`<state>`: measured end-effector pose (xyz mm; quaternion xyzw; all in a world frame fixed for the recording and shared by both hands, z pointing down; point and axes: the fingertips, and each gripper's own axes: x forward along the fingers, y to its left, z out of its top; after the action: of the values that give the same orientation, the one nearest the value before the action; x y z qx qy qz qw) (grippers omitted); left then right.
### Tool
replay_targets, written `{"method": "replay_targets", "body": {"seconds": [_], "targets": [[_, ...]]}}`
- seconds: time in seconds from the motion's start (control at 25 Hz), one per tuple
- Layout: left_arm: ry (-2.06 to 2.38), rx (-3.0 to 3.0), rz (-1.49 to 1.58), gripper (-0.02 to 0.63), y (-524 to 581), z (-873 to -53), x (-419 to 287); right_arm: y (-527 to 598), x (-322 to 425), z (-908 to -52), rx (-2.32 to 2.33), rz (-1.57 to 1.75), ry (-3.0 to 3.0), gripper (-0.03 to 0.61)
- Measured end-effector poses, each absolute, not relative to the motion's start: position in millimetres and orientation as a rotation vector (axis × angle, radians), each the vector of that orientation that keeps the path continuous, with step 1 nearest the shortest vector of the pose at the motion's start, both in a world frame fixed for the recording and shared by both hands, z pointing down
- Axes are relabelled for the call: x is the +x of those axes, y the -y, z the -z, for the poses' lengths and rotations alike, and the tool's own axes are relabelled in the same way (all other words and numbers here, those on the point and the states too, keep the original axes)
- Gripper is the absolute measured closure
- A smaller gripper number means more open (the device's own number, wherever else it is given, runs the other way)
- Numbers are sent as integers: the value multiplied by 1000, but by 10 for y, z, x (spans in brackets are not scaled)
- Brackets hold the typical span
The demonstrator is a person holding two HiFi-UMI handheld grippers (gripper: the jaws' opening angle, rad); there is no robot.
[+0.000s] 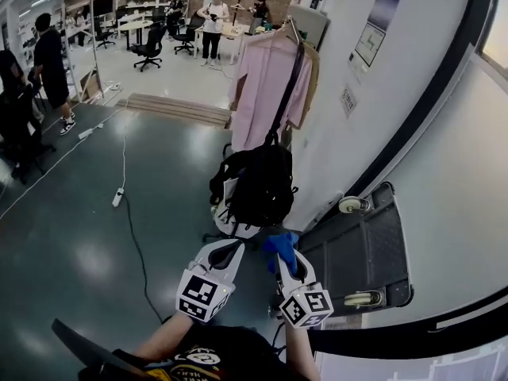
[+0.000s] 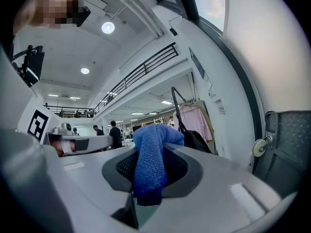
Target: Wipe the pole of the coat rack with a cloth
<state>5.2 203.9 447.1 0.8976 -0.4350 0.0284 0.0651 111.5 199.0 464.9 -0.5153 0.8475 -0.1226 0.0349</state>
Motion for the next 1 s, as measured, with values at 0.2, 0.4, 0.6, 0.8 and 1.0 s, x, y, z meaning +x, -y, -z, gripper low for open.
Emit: {"method": "replay_targets", "body": {"seconds": [0.2, 0.4, 0.6, 0.8, 1.0], "targets": [[1290, 2728, -104, 609, -1427, -4497, -111, -1456, 902, -4672, -1588, 385, -2615, 495], [1299, 2706, -69, 609, -863, -4451, -160, -714, 865, -4659, -1574, 382, -2629, 495], [1354, 2762, -19, 609, -85, -4168, -49, 275, 1059, -4123, -1543, 181, -2608, 495], [1424, 2799, 11, 609, 713, -3911, 126, 1306, 1206, -3308, -1490, -41, -2625, 494], [1466, 2797, 37, 609, 1313, -3808, 259, 2134, 1200, -2283, -1434, -306, -2603, 494]]}}
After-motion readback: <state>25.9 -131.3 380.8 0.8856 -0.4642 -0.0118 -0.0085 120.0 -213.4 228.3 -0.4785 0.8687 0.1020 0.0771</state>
